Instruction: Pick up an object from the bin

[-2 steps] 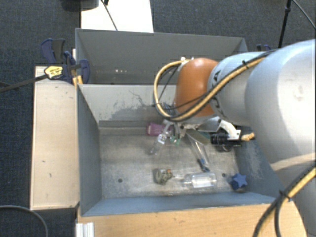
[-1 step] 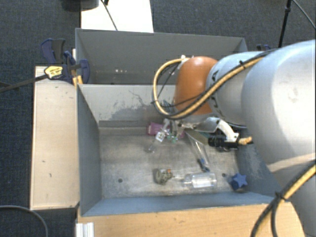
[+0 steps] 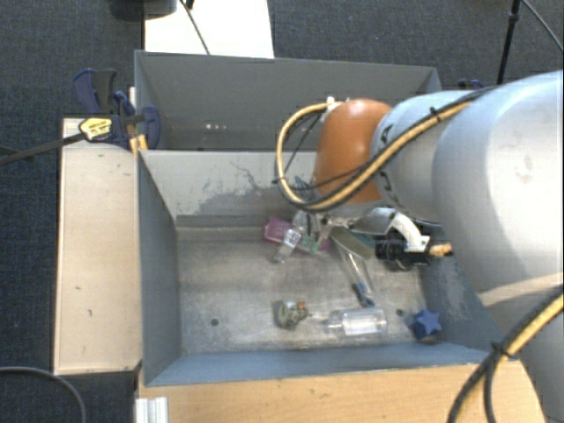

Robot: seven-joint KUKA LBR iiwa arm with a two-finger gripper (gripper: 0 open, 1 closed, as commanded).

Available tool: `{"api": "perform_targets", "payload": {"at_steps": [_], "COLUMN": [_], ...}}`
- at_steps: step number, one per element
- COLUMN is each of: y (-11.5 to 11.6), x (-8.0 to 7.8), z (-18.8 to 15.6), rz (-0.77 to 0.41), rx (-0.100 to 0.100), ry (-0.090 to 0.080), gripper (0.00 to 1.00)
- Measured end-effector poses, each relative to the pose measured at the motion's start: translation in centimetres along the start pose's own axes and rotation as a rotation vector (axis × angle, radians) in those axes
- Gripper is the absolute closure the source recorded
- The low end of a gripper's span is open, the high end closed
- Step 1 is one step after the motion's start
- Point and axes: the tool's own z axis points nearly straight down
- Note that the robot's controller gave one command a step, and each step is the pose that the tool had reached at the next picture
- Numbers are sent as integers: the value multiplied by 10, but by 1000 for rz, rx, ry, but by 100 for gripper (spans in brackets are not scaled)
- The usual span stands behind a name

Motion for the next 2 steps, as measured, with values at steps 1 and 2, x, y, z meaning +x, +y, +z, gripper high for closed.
{"api": "perform_targets", "payload": {"at_steps": [1,2], "y": [3,3], "x": [-3,-3], "z": [-74,-85], "rz": [-6,-10], "rx": [8,12], "ry": [6,10], "gripper": [100,100]}}
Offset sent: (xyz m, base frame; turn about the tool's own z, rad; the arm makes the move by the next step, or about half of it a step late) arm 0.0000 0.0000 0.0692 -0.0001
